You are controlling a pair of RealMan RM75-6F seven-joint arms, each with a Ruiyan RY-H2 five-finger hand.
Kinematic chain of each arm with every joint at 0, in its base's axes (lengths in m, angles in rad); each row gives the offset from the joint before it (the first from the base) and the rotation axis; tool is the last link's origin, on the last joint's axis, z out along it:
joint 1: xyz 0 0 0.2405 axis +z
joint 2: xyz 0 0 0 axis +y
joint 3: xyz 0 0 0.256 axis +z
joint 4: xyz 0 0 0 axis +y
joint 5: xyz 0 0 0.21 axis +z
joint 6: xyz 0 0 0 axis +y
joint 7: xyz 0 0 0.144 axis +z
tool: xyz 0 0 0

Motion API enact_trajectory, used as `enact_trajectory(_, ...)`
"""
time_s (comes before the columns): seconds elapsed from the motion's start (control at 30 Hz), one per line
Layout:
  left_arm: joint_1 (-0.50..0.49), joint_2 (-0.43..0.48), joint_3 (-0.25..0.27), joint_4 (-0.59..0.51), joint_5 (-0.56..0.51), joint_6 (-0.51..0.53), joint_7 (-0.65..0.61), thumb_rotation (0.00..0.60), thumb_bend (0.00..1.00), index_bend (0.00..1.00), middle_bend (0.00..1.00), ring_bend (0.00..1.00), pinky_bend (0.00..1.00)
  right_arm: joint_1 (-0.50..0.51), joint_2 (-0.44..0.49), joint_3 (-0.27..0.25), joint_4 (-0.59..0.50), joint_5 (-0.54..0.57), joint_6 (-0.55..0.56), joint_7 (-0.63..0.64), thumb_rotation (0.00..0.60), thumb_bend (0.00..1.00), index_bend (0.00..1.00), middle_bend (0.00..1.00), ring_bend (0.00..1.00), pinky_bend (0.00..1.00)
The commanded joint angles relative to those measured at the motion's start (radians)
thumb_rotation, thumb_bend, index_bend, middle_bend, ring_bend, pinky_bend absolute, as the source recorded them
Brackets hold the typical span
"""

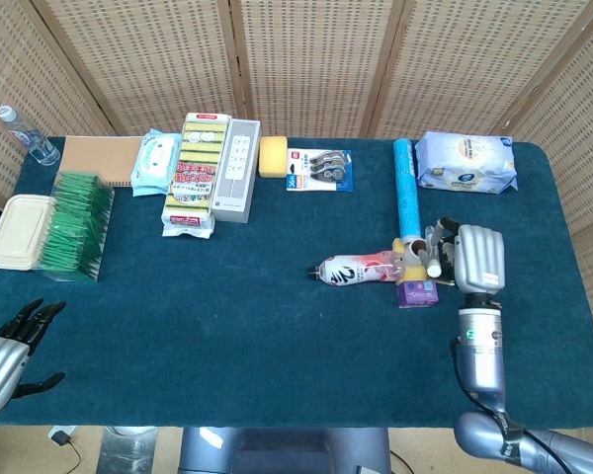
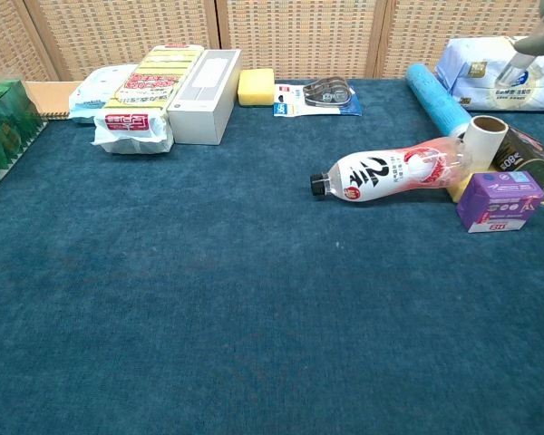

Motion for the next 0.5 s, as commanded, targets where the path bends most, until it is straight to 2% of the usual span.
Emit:
enact_trajectory(0.03, 0.001, 0.001, 0.001, 0.001, 0.002, 0.004, -0.004, 0.600, 0.11, 0.00, 0.16, 0.08, 0.29, -0.028, 0.075, -0.019, -0.115, 0.014, -0.045, 0.042, 0.600, 0.41, 0.82, 1.00, 1.00, 1.00)
enact_trajectory(0.33, 0.008, 0.002, 0.004, 0.009, 0.013, 0.023, -0.014, 0.600, 0.11, 0.00, 0.16, 0.08, 0.29, -0.080, 0.243, -0.105, -0.343, -0.043, -0.135, 0.108, 0.600, 0.42, 0.82, 1.00, 1.00, 1.00)
enact_trajectory(0.4, 0.010, 0.002, 0.005, 0.011, 0.017, 0.028, -0.015, 0.600, 0.11, 0.00, 0.16, 0.08, 0.29, -0.083, 0.273, -0.094, -0.361, -0.050, -0.138, 0.136, 0.600, 0.42, 0.82, 1.00, 1.00, 1.00)
enact_trajectory(0.5, 0.013, 0.000, 0.008, 0.013, 0.025, 0.034, -0.011, 0.600, 0.11, 0.00, 0.16, 0.08, 0.29, -0.061, 0.279, -0.031, -0.330, 0.011, -0.096, 0.129, 0.600, 0.42, 0.82, 1.00, 1.00, 1.00)
